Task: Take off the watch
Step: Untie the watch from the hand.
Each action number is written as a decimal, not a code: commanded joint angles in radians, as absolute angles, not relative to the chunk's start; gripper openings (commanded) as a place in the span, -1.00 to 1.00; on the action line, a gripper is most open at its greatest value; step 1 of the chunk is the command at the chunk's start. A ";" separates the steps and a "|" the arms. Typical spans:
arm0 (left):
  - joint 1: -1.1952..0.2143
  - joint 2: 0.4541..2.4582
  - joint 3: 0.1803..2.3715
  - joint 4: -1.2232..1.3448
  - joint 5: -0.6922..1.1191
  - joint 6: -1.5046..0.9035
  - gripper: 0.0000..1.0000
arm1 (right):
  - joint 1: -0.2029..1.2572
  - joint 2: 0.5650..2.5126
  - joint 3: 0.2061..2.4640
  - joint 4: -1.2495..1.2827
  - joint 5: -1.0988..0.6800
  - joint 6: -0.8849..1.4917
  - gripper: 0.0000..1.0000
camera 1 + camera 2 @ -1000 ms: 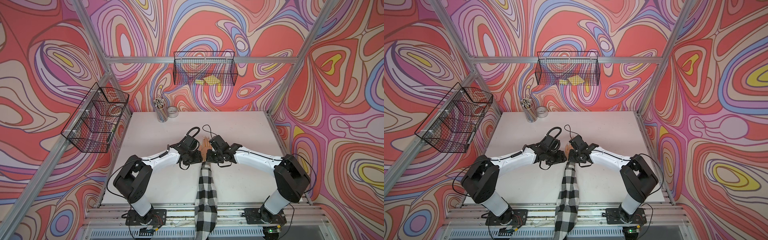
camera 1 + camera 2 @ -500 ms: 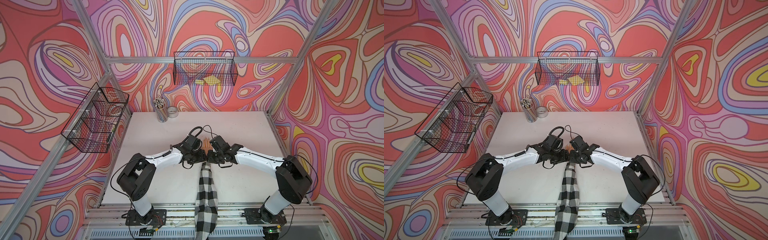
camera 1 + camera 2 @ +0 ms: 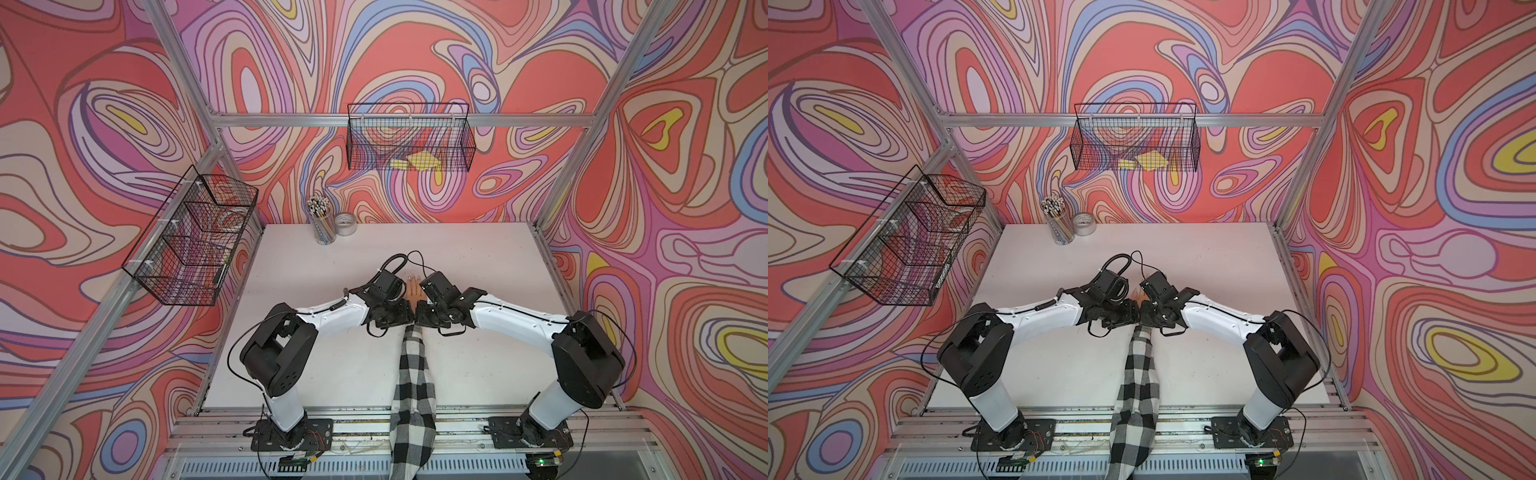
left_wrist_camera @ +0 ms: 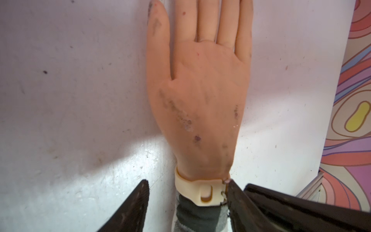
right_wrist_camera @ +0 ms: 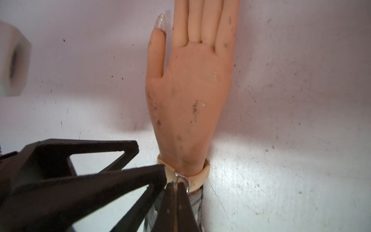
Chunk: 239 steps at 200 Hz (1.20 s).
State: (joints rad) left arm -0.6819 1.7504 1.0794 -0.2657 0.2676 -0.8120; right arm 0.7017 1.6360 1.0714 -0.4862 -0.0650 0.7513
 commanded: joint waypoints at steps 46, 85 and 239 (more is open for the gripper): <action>-0.687 1.764 1.091 -0.345 0.213 -0.769 0.17 | 0.704 1.596 1.069 -0.502 -0.054 0.750 -1.00; -0.687 1.759 1.079 -0.339 0.213 -0.769 0.14 | 0.703 1.580 1.071 -0.537 -0.018 0.746 -0.85; -0.687 1.741 1.125 -0.339 0.253 -0.764 0.12 | 0.703 1.556 1.083 -0.605 0.041 0.732 -0.71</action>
State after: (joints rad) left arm -0.6819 1.7504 1.0946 -0.3149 0.2436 -0.7704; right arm 0.7017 1.5791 1.0718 -0.5930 0.0196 0.7422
